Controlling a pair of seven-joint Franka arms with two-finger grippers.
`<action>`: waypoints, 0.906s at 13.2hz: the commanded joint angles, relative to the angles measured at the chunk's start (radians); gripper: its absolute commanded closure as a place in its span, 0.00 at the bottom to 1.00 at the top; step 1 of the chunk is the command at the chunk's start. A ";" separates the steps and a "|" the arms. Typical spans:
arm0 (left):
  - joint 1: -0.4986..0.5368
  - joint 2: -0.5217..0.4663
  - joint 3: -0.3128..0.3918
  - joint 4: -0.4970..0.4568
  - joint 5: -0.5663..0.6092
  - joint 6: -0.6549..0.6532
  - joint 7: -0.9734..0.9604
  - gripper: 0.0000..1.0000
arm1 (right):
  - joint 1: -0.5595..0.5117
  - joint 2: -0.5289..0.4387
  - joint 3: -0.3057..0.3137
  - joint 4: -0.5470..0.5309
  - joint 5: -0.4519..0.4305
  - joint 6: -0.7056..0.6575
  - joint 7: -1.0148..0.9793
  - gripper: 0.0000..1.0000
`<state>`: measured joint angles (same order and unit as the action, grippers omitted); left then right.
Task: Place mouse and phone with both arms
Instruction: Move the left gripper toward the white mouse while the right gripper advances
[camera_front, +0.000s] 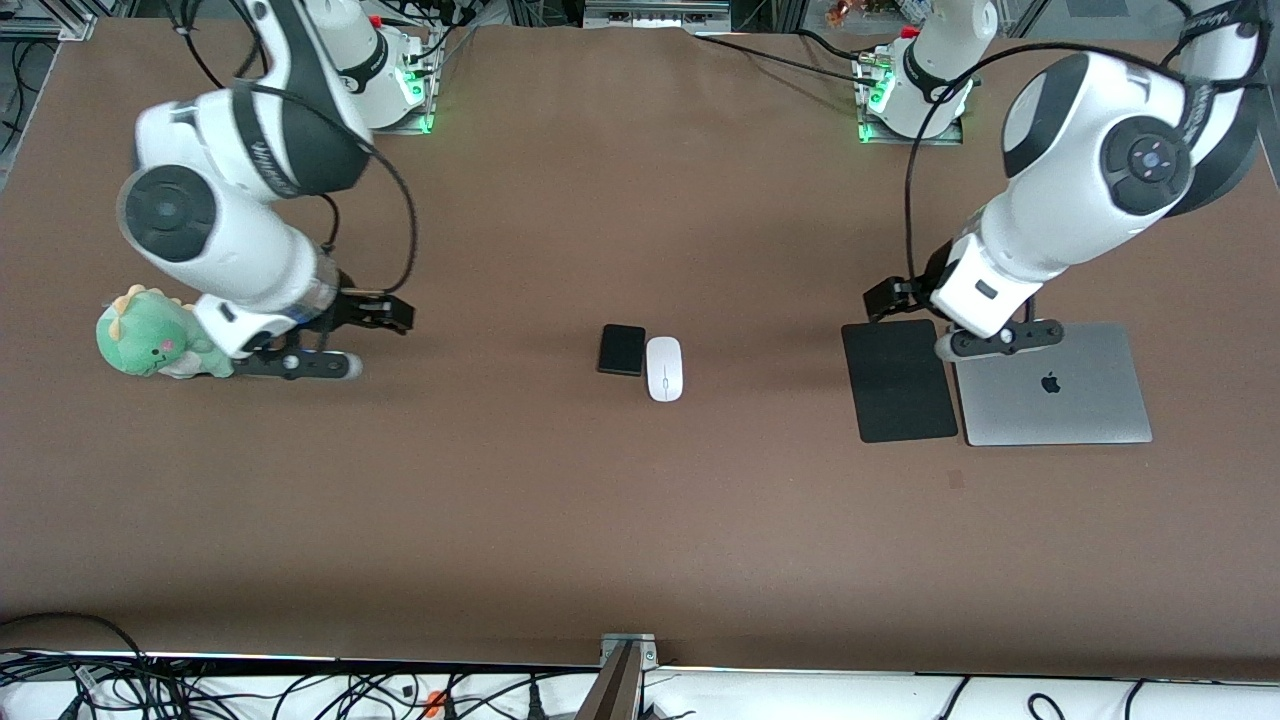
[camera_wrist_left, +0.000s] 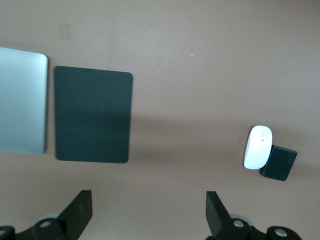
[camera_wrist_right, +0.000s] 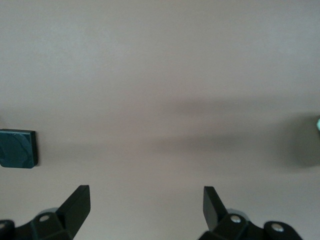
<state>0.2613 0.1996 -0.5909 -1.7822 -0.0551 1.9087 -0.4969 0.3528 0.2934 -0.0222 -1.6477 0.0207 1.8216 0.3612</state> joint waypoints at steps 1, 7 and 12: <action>-0.028 0.026 -0.015 -0.011 -0.002 0.044 -0.063 0.00 | 0.047 0.023 -0.008 -0.003 0.001 0.008 0.079 0.00; -0.037 0.026 -0.015 -0.008 0.000 0.044 -0.084 0.00 | 0.080 0.047 -0.008 -0.007 -0.004 0.002 0.157 0.00; -0.056 0.027 -0.017 -0.005 0.000 0.046 -0.098 0.00 | 0.092 0.067 -0.008 -0.007 -0.004 -0.015 0.170 0.00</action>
<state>0.2209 0.2336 -0.6035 -1.7898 -0.0551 1.9495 -0.5723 0.4282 0.3580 -0.0227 -1.6504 0.0206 1.8214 0.5092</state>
